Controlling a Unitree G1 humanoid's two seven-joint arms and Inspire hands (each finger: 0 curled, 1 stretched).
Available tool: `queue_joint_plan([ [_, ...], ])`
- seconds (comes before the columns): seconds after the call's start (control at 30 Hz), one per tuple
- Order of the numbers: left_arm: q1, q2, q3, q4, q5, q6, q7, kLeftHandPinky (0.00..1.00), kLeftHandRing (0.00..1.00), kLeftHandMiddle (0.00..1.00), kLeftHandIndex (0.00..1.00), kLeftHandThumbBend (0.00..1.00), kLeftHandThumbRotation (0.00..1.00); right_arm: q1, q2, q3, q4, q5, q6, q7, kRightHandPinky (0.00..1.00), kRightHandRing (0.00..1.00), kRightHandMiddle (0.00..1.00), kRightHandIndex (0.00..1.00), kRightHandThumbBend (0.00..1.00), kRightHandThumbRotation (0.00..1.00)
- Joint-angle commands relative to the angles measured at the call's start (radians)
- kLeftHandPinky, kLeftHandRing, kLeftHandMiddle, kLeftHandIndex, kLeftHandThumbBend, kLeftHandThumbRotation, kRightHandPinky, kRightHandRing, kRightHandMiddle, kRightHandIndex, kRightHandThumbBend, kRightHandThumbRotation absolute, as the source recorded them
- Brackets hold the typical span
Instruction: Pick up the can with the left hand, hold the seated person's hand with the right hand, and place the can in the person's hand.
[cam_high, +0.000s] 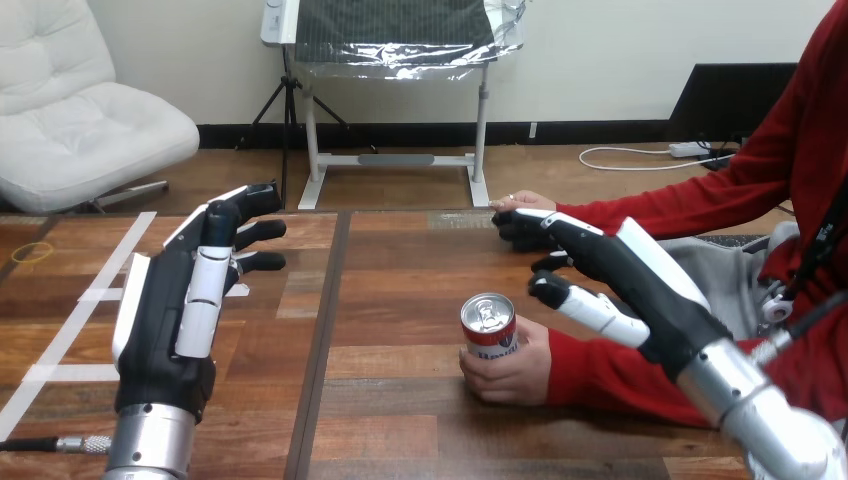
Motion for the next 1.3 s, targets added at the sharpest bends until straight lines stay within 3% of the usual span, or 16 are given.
queue_joint_plan([
  [0.0,-0.018,-0.015,0.011,-0.046,-0.009,-0.045,0.008,0.6,0.72,0.75,0.7,0.51,1.0,0.012,0.059,-0.036,-0.075,0.07,-0.069,-0.019,0.8,0.85,0.85,0.85,0.98,1.0],
  [0.3,-0.013,-0.029,0.0,-0.056,-0.002,-0.065,0.016,0.57,0.69,0.72,0.67,0.46,1.0,0.057,0.141,-0.034,-0.1,0.136,-0.164,-0.029,0.82,0.85,0.86,0.85,0.88,1.0],
  [0.67,-0.008,-0.061,-0.028,-0.061,0.008,-0.115,0.017,0.49,0.65,0.67,0.62,0.46,1.0,0.079,0.226,-0.023,-0.108,0.232,-0.218,0.004,0.8,0.85,0.85,0.87,0.88,1.0],
  [0.97,0.005,-0.086,-0.059,-0.07,0.014,-0.146,0.01,0.42,0.63,0.65,0.6,0.51,1.0,0.107,0.26,-0.014,-0.131,0.242,-0.214,0.012,0.76,0.83,0.84,0.87,0.87,1.0],
  [1.27,0.017,-0.11,-0.089,-0.061,0.021,-0.198,0.011,0.42,0.64,0.64,0.6,0.53,1.0,0.13,0.265,-0.01,-0.154,0.244,-0.17,0.037,0.77,0.85,0.86,0.88,0.85,1.0],
])
